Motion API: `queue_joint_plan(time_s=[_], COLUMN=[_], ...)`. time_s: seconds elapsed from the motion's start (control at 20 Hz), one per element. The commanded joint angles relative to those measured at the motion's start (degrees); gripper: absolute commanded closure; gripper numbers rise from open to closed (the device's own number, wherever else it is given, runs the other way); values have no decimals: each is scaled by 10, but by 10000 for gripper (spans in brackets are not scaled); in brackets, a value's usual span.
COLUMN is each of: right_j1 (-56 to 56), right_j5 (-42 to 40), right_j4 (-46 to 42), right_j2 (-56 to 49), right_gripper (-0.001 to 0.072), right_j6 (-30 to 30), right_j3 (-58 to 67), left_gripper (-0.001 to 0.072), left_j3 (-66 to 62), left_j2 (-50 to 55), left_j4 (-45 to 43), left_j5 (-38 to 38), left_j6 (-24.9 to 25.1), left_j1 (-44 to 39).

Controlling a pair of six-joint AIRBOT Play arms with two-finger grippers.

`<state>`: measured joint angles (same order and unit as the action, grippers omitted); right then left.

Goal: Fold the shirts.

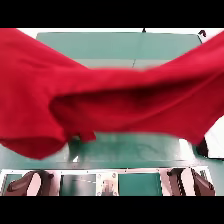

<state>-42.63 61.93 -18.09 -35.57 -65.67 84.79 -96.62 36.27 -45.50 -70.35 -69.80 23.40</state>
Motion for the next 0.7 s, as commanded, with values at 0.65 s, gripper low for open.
queue_joint_plan(time_s=[0.65], right_j1=[256], right_j5=[-193], right_j4=[-14], right_j2=[-611], right_gripper=[696], right_j6=[59], right_j3=[-144], left_gripper=[686], left_j3=[241], left_j2=[579], left_j4=[222], left_j5=[196], left_j6=[191], left_j1=[-66])
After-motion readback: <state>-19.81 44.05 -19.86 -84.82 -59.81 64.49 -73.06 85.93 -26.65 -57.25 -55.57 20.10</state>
